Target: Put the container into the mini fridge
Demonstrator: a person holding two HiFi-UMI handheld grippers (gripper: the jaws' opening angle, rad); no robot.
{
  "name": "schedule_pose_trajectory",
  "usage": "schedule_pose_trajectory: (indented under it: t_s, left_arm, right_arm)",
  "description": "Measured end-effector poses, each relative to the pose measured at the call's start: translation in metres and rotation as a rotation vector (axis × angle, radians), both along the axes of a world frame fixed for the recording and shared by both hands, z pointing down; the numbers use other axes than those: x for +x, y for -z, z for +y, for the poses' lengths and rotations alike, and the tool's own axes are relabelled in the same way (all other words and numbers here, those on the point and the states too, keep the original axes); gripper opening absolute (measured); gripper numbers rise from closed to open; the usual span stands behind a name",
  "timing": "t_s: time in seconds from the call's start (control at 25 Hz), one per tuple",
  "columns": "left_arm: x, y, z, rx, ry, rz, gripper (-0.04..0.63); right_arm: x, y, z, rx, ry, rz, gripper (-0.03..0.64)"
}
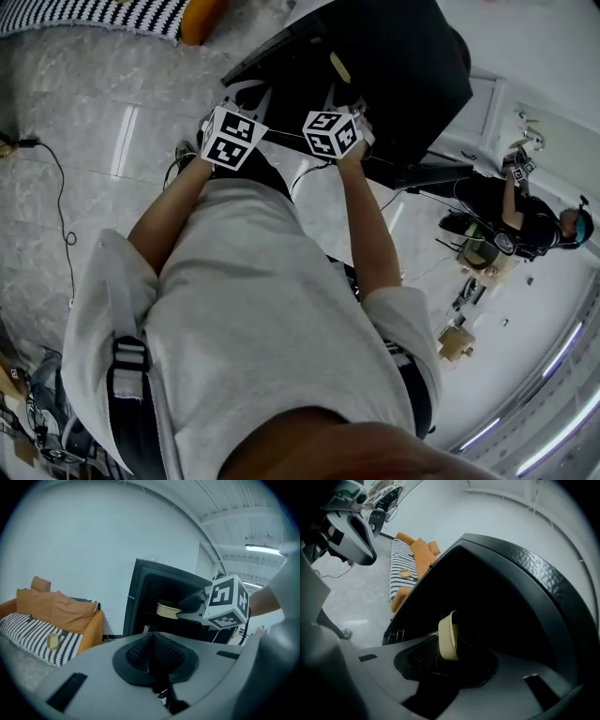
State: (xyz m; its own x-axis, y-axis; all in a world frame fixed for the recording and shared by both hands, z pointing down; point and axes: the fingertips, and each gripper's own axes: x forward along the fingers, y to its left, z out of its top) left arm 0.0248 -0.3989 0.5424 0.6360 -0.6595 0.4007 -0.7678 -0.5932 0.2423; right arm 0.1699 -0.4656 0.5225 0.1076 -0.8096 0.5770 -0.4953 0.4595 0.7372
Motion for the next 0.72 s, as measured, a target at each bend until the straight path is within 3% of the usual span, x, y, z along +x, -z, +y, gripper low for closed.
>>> schedule_pose_trajectory:
  t_s: [0.36,0.52,0.72]
  left_arm:
    - [-0.018,0.000,0.013,0.006,-0.003,-0.014,0.012]
    - [-0.018,0.019,0.014,0.038,-0.030,-0.001,0.012]
    - [-0.024,0.055,0.017,0.097,-0.083,0.021,0.012]
  right_arm:
    - [-0.016,0.011,0.021,0.060,0.005,-0.031,0.155]
    - [-0.036,0.025,0.036,0.101,0.009,-0.133,0.122]
    - [-0.059,0.049,0.066,0.141,-0.067,-0.335,0.064]
